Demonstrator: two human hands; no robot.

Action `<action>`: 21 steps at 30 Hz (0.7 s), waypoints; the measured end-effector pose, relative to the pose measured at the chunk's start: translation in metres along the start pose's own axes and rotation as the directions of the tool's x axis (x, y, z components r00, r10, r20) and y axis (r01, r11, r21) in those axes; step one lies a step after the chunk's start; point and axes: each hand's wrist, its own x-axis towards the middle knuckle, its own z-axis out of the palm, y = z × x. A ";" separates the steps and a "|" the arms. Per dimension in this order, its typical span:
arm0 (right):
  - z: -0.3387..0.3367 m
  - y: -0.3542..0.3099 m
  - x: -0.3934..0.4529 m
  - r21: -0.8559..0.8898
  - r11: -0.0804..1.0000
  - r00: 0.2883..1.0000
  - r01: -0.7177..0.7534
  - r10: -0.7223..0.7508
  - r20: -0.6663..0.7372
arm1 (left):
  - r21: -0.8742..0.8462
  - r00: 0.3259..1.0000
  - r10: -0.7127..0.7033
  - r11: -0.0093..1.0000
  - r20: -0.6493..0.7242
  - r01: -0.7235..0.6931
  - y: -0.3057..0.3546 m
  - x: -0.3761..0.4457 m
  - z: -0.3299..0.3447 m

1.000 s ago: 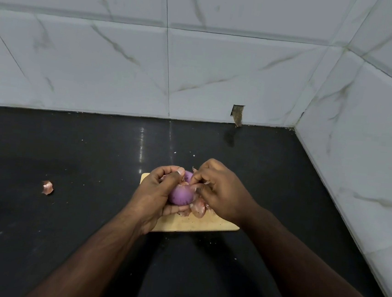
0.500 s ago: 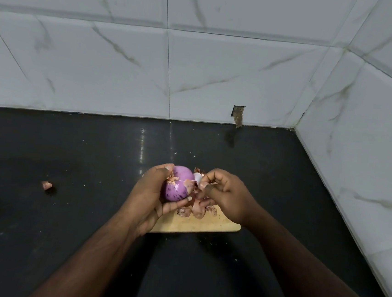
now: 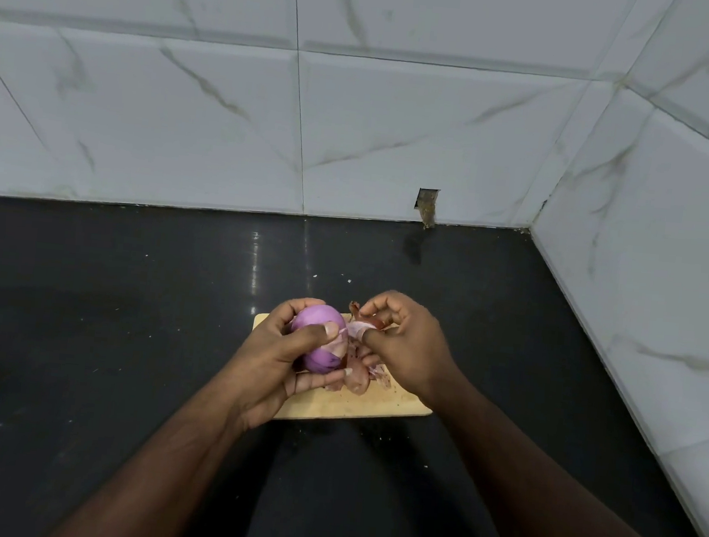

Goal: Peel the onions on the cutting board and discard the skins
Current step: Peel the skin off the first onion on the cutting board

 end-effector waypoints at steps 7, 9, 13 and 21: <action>0.002 0.007 0.006 -0.328 0.942 0.997 0.068 -0.071 0.001 | -0.088 0.999 -0.044 0.995 0.023 0.046 -0.007 0.001 0.002; 0.001 0.011 0.009 -0.392 0.918 0.998 0.067 -0.063 0.022 | -0.091 0.997 -0.050 0.994 0.054 0.055 -0.006 0.000 0.002; -0.004 0.019 0.010 -0.428 0.902 0.995 0.060 -0.020 0.099 | -0.035 0.998 -0.058 0.998 0.013 0.058 0.002 0.001 0.002; -0.007 0.022 0.012 -0.423 0.902 0.995 0.089 -0.067 0.067 | -0.106 0.990 -0.109 0.989 -0.084 0.100 0.013 0.000 -0.008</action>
